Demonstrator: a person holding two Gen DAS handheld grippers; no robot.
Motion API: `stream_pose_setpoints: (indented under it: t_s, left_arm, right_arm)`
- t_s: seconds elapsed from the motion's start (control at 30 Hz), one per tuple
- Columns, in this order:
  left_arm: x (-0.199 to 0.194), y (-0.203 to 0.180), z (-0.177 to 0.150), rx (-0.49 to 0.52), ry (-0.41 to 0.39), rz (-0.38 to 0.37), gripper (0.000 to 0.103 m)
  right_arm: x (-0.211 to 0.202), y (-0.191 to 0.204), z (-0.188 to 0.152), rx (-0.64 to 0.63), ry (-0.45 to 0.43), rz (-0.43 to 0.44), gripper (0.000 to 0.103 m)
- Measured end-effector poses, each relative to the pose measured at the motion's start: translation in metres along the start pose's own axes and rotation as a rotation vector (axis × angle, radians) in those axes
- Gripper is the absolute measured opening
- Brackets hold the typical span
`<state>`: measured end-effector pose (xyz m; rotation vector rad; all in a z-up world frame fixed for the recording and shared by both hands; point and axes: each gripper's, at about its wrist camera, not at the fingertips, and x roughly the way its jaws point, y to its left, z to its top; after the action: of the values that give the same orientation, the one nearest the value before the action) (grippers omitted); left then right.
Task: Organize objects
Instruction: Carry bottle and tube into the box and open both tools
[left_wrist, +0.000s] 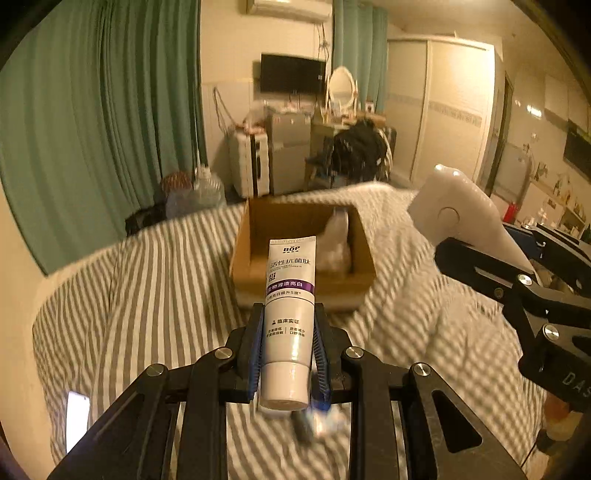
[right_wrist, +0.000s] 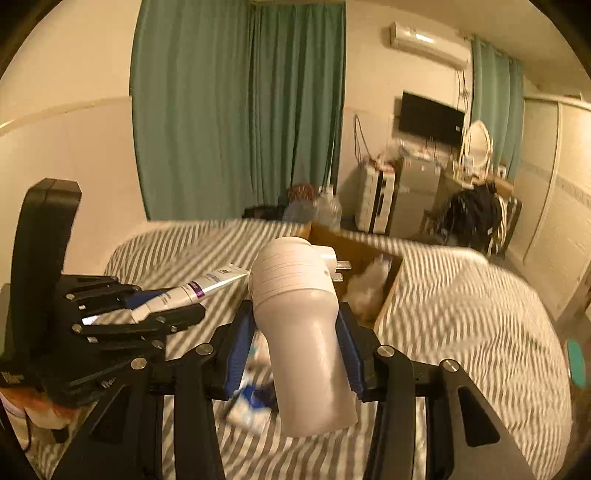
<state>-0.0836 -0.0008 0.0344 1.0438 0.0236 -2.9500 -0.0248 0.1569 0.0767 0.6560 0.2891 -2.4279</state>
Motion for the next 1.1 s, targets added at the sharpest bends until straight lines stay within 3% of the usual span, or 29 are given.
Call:
stream_pose_setpoints:
  t_s: [0.23, 0.53, 0.67, 0.8, 0.97, 1.1]
  left_arm:
    - [0.047, 0.008, 0.067, -0.006, -0.078, 0.015, 0.024]
    - [0.159, 0.034, 0.106, -0.040, -0.029, 0.017, 0.024]
    - [0.209, 0.036, 0.094, -0.008, 0.020, -0.003, 0.024]
    - [0.237, 0.036, 0.073, -0.011, 0.065, -0.016, 0.024]
    - [0.251, 0.029, 0.056, 0.021, 0.107, -0.028, 0.024]
    - [0.256, 0.022, 0.047, 0.042, 0.116, -0.057, 0.024]
  right_arm:
    - [0.041, -0.024, 0.063, 0.015, -0.072, -0.004, 0.044]
    - [0.142, -0.075, 0.106, 0.144, -0.071, -0.006, 0.044]
    - [0.200, -0.092, 0.102, 0.178, -0.015, -0.027, 0.044]
    - [0.251, -0.104, 0.078, 0.197, 0.072, -0.031, 0.044]
    - [0.278, -0.114, 0.050, 0.232, 0.160, -0.048, 0.044]
    - [0.287, -0.122, 0.034, 0.243, 0.179, -0.039, 0.044]
